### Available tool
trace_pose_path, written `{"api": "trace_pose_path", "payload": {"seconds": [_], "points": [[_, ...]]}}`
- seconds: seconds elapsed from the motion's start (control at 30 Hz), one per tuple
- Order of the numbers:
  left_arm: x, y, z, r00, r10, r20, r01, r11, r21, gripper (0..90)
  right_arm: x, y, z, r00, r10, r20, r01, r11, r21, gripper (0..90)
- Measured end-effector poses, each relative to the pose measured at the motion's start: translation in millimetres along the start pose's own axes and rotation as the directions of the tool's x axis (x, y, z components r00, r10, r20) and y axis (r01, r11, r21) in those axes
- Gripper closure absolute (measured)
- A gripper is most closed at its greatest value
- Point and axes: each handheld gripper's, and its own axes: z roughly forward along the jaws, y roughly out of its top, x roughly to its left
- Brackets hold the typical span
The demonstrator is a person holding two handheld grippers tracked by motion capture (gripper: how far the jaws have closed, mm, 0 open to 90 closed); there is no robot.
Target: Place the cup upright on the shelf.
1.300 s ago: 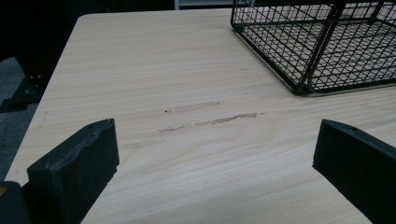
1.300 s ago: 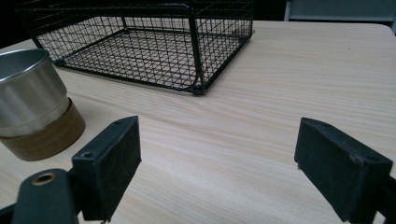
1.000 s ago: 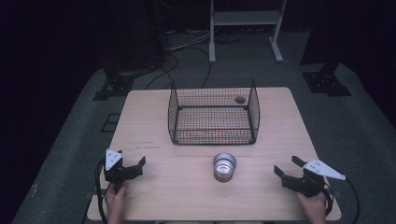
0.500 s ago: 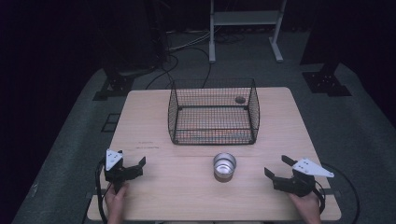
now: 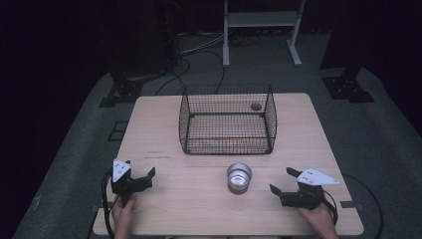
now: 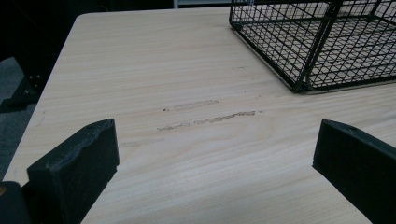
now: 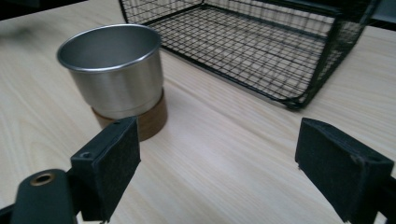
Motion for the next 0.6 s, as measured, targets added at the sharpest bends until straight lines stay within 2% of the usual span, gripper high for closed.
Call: {"api": "trace_pose_path", "payload": {"seconds": [0.3, 0.6], "points": [[0.1, 0.0, -0.1, 1.0000, -0.001, 0.001, 0.001, 1.0000, 0.001, 0.0, 16.6, 10.6, 10.6, 0.9960, -0.053, -0.072, 0.055, 0.998, 0.024, 13.3], [0.1, 0.0, -0.1, 1.0000, 0.000, 0.002, 0.000, 1.0000, 0.001, 0.0, 24.2, 16.4, 18.6, 0.9912, -0.067, -0.114, 0.072, 0.997, 0.040, 13.3]]}}
